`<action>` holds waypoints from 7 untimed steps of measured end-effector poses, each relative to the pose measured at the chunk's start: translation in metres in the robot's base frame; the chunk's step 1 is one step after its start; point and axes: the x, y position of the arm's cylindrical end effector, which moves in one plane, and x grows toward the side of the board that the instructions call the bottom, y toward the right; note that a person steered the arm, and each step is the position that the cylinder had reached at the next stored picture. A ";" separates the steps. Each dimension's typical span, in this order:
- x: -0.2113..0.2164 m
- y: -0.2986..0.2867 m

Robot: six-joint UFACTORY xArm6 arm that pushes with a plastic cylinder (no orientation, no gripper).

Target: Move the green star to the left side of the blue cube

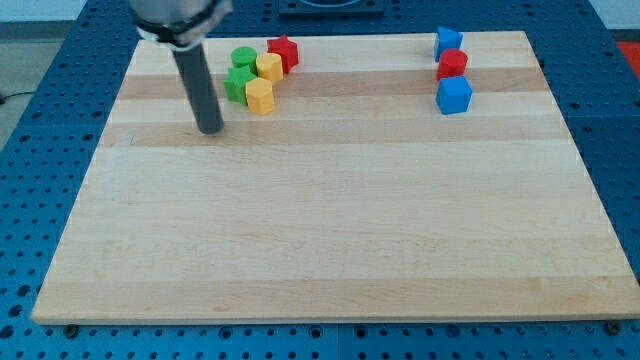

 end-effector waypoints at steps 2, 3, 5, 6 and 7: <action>-0.073 -0.022; -0.074 0.022; -0.034 0.114; -0.005 0.131; -0.007 0.175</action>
